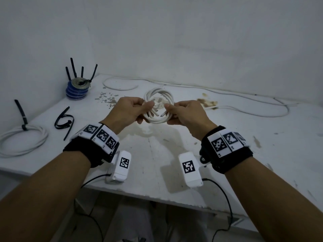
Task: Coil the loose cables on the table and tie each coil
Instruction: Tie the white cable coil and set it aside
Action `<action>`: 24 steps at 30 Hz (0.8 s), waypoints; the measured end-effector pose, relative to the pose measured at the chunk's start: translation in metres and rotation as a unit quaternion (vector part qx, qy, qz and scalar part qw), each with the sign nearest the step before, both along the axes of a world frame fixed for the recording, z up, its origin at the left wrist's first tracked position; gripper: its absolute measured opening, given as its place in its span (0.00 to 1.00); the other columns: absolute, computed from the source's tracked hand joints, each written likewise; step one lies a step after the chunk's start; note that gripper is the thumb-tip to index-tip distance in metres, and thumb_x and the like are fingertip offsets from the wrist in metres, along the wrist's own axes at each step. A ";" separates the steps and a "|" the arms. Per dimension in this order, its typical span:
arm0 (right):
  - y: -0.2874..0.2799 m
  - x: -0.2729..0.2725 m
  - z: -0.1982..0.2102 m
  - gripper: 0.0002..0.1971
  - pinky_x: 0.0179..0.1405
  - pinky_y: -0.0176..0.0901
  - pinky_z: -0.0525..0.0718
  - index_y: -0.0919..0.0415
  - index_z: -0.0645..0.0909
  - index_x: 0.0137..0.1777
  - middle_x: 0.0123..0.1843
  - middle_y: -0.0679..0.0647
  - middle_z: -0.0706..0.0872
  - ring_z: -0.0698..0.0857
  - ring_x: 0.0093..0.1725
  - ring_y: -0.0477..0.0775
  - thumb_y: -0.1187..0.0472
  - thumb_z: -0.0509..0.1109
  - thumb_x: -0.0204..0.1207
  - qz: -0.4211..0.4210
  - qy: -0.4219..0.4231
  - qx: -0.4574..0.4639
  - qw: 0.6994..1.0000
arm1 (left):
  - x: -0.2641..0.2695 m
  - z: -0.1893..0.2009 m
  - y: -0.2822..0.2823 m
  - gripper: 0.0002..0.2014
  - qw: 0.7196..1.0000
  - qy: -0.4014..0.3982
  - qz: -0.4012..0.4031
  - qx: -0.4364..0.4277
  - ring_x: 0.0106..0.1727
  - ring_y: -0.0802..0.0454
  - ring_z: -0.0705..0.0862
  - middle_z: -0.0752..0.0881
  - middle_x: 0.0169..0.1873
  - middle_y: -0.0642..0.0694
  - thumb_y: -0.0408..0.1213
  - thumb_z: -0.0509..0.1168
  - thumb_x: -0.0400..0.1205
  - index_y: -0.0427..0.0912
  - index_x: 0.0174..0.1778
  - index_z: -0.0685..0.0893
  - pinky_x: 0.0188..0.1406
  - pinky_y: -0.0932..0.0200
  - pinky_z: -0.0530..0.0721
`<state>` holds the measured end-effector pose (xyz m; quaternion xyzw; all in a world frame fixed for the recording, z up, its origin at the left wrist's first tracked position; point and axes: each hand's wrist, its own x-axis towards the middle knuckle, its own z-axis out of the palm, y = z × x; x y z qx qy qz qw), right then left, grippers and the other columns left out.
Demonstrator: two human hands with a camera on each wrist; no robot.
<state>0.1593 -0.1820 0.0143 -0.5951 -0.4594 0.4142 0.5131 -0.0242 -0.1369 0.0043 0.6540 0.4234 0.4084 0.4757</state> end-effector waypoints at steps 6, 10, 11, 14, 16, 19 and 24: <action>-0.002 -0.011 -0.002 0.16 0.39 0.43 0.91 0.75 0.88 0.47 0.44 0.69 0.91 0.89 0.37 0.56 0.58 0.76 0.79 -0.010 0.049 0.021 0.999 | 0.011 0.002 -0.001 0.16 0.996 0.016 0.081 0.034 0.25 0.49 0.87 0.90 0.28 0.40 0.41 0.82 0.70 0.32 0.37 0.86 0.22 0.61 0.83; -0.004 -0.017 0.000 0.14 0.39 0.43 0.91 0.70 0.86 0.44 0.46 0.67 0.91 0.91 0.39 0.57 0.56 0.75 0.79 0.012 0.023 0.025 0.999 | 0.011 -0.001 -0.002 0.16 0.994 0.022 0.100 0.025 0.24 0.46 0.89 0.89 0.25 0.42 0.40 0.77 0.77 0.27 0.45 0.85 0.19 0.60 0.83; -0.004 -0.018 -0.001 0.14 0.39 0.44 0.91 0.69 0.85 0.44 0.47 0.67 0.91 0.91 0.41 0.58 0.56 0.75 0.80 0.020 0.014 0.025 0.999 | 0.011 -0.001 -0.002 0.16 0.994 0.020 0.103 0.017 0.23 0.44 0.88 0.89 0.26 0.40 0.40 0.76 0.79 0.28 0.46 0.84 0.18 0.60 0.82; -0.004 -0.019 -0.001 0.11 0.40 0.45 0.91 0.68 0.82 0.46 0.44 0.64 0.92 0.92 0.40 0.57 0.59 0.76 0.79 0.028 0.018 0.035 0.999 | 0.014 0.002 -0.003 0.16 0.993 0.025 0.112 0.000 0.23 0.41 0.88 0.89 0.30 0.34 0.43 0.70 0.84 0.29 0.51 0.83 0.17 0.59 0.81; -0.004 -0.017 -0.002 0.13 0.39 0.45 0.92 0.74 0.83 0.50 0.41 0.63 0.92 0.91 0.36 0.55 0.61 0.77 0.77 0.010 0.034 0.039 0.999 | 0.017 0.003 -0.004 0.17 0.994 0.027 0.110 -0.010 0.24 0.40 0.89 0.89 0.32 0.33 0.44 0.66 0.86 0.30 0.54 0.82 0.20 0.57 0.83; -0.004 -0.013 -0.005 0.14 0.44 0.48 0.92 0.71 0.84 0.57 0.41 0.63 0.92 0.91 0.39 0.57 0.62 0.77 0.77 0.009 0.053 0.032 0.998 | 0.018 0.002 -0.005 0.14 0.992 0.053 0.111 -0.028 0.29 0.43 0.91 0.90 0.39 0.40 0.47 0.67 0.85 0.40 0.58 0.78 0.25 0.56 0.84; -0.007 -0.006 -0.009 0.09 0.46 0.49 0.91 0.65 0.85 0.59 0.42 0.62 0.91 0.90 0.41 0.55 0.64 0.73 0.81 0.040 0.026 0.052 0.997 | 0.010 0.001 -0.002 0.03 0.997 0.065 0.038 0.028 0.43 0.52 0.91 0.92 0.40 0.46 0.37 0.72 0.81 0.42 0.46 0.87 0.45 0.57 0.85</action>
